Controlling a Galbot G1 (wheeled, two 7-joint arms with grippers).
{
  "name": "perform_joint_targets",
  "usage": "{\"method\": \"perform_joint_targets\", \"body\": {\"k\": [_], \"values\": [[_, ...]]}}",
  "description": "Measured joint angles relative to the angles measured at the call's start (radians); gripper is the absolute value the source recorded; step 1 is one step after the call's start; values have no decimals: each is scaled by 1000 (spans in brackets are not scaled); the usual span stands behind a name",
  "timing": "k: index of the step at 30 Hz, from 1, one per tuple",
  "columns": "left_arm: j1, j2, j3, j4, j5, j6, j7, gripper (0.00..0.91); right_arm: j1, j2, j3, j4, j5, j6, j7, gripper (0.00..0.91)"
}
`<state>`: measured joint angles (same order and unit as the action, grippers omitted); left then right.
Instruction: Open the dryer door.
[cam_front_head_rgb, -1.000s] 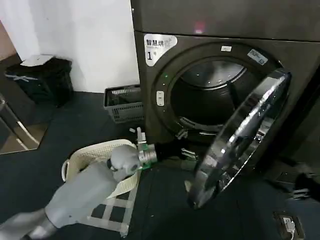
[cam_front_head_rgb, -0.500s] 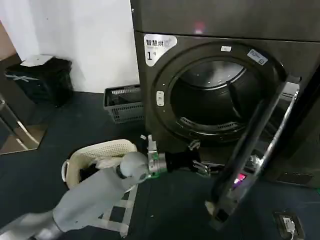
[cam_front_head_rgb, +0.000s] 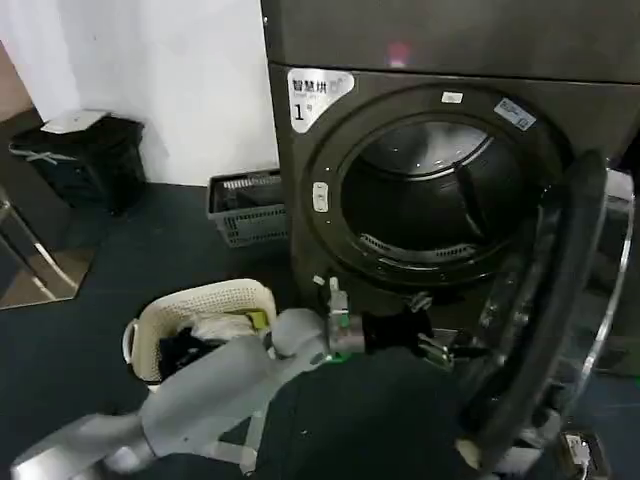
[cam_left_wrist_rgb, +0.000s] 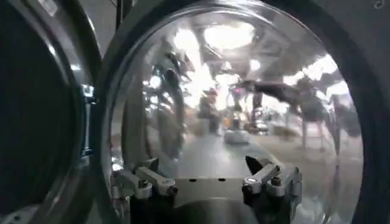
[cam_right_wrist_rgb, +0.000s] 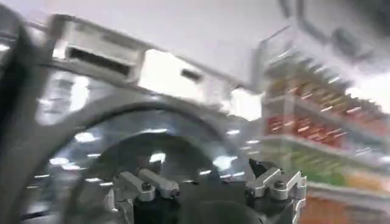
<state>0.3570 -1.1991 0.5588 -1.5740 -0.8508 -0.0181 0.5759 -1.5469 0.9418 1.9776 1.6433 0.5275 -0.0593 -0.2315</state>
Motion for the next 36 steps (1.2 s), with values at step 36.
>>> {"method": "perform_joint_targets", "body": {"k": [36], "values": [[-102, -318, 139, 265, 57, -33, -55, 907, -82, -41, 295, -46, -302, -67, 195, 907]]}}
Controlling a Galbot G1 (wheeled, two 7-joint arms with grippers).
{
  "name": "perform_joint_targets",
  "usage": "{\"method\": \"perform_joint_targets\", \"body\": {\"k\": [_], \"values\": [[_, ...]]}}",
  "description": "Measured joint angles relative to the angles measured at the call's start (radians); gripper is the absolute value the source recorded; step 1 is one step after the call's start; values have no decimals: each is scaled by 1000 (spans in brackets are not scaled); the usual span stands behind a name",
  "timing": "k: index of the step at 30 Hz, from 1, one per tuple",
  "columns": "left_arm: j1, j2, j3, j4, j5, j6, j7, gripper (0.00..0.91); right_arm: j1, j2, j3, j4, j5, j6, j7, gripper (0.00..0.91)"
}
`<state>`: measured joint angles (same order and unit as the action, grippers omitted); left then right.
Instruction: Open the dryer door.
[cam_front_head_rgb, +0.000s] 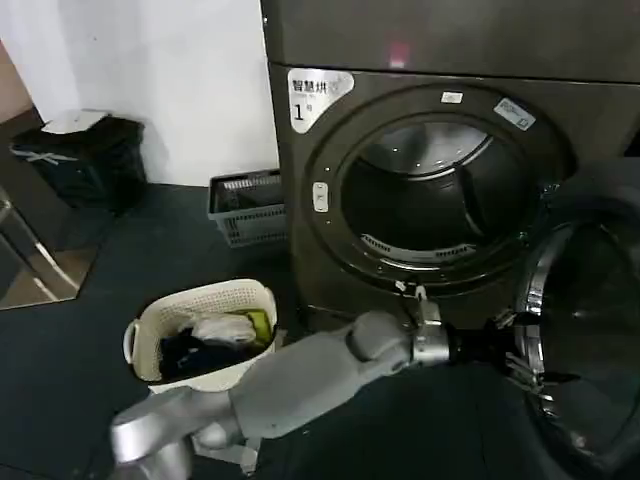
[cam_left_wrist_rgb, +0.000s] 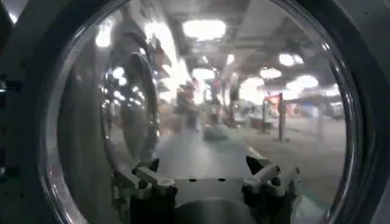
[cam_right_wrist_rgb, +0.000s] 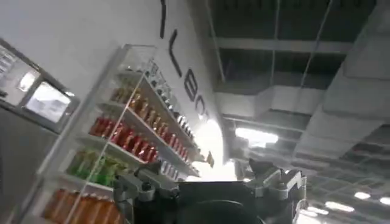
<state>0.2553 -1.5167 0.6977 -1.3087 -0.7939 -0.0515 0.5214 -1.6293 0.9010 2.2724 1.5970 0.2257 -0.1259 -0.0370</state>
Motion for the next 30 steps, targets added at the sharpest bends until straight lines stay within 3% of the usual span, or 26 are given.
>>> {"method": "perform_joint_targets", "body": {"k": [11, 30], "values": [[-1, -93, 22, 88, 23, -14, -28, 907, -18, -6, 49, -7, 1, -10, -3, 907], [-6, -92, 27, 205, 47, -28, -67, 907, -32, -4, 74, -10, 0, -34, -8, 907]]}}
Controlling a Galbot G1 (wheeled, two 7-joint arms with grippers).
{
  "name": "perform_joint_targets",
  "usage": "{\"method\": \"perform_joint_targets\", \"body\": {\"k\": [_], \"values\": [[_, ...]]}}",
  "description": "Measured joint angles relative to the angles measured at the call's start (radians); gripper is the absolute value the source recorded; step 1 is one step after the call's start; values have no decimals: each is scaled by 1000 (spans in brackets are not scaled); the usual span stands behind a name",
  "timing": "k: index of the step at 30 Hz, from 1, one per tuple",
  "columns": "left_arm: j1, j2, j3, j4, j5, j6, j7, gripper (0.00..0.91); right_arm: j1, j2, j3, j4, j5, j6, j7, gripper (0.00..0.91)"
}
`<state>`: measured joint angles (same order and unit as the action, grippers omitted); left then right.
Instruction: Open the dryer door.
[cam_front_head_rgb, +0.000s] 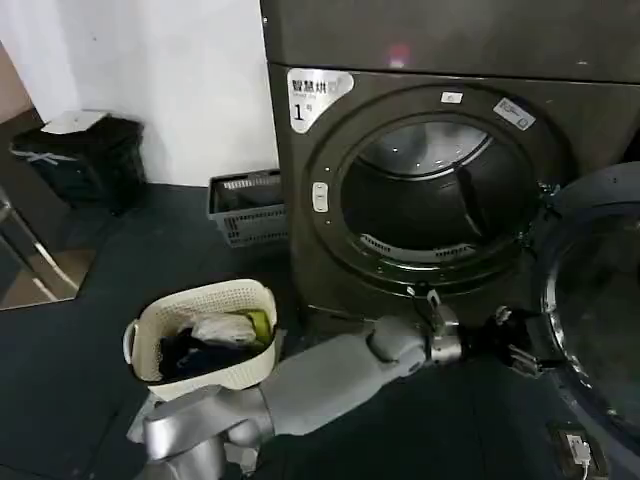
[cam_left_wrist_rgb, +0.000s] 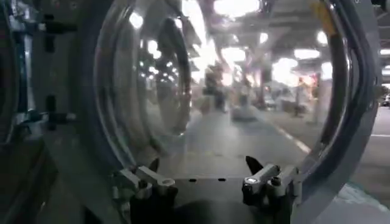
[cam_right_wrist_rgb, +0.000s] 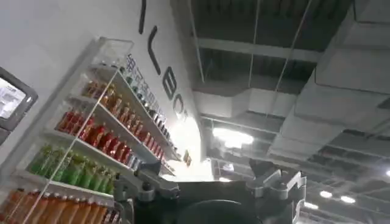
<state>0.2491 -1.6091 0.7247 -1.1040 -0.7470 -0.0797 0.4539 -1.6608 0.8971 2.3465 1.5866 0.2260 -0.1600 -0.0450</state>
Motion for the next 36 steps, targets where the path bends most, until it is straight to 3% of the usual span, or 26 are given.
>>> {"method": "perform_joint_targets", "body": {"k": [11, 24, 30, 36], "values": [[9, 0, -1, -33, -21, -57, -8, 907, 0, 4, -6, 1, 2, 11, -6, 907], [40, 0, -16, -78, -33, -394, -89, 907, 6, 6, -20, 7, 2, 24, -15, 907], [48, 6, -43, -118, -33, -458, -93, 907, 7, 1, -22, 6, 1, 27, -16, 907], [52, 110, -64, -182, -37, -482, -95, 907, 17, -4, -30, 0, -2, 32, -17, 907]]}}
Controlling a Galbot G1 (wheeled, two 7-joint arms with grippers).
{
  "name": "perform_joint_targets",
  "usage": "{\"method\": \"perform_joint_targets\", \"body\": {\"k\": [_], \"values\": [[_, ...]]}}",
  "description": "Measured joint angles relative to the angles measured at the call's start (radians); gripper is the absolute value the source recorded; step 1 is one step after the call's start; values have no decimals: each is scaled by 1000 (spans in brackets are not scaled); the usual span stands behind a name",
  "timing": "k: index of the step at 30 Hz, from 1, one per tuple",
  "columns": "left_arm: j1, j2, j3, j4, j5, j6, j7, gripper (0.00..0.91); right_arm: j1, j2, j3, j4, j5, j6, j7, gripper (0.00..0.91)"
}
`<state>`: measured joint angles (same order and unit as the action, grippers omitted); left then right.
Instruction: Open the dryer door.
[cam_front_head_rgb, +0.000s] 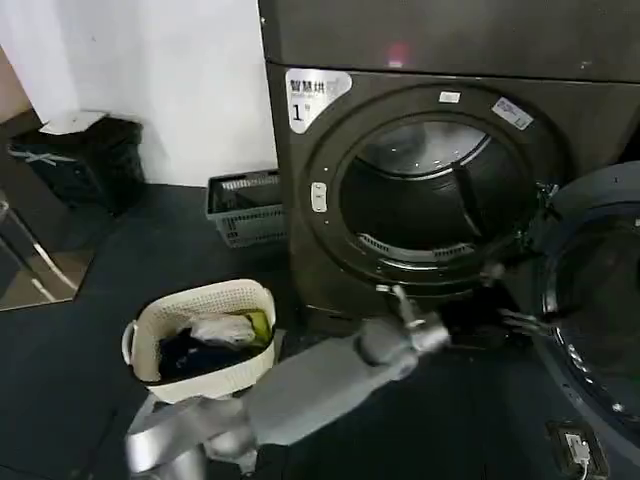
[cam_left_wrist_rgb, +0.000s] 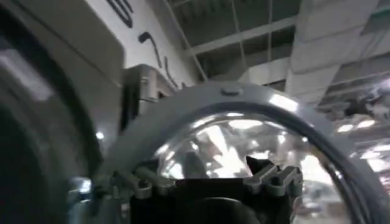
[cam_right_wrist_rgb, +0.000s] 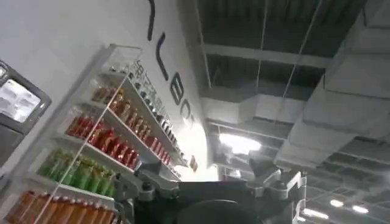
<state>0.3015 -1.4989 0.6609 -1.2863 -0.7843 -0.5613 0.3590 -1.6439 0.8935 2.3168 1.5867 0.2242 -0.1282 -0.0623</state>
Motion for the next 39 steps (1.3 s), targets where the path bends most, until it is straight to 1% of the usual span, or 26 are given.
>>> {"method": "perform_joint_targets", "body": {"k": [10, 15, 21, 27, 30, 34, 36, 39], "values": [[18, 143, -28, -115, 2, -28, -7, 907, 7, -5, -9, 2, -8, 2, -4, 907], [19, 234, -31, -176, 3, 0, -23, 907, 7, -17, -2, 0, -10, 2, -5, 907], [10, 405, -25, -290, 32, 95, -41, 907, 14, -17, 0, 5, -25, 5, -12, 907], [-9, 608, -27, -387, 111, 168, -58, 907, 22, -22, -8, 4, -31, 5, -20, 907], [-26, 705, -15, -424, 126, 232, -69, 907, 24, -25, -13, 5, -32, 0, -19, 907], [-45, 814, -18, -468, 146, 351, -69, 907, 26, -27, -17, 9, -32, -4, -18, 907], [-50, 865, -20, -490, 136, 417, -58, 907, 27, -31, -18, 9, -32, -4, -17, 907], [-60, 937, -22, -512, 141, 483, -26, 907, 28, -36, -20, 8, -32, -4, -17, 907]]}}
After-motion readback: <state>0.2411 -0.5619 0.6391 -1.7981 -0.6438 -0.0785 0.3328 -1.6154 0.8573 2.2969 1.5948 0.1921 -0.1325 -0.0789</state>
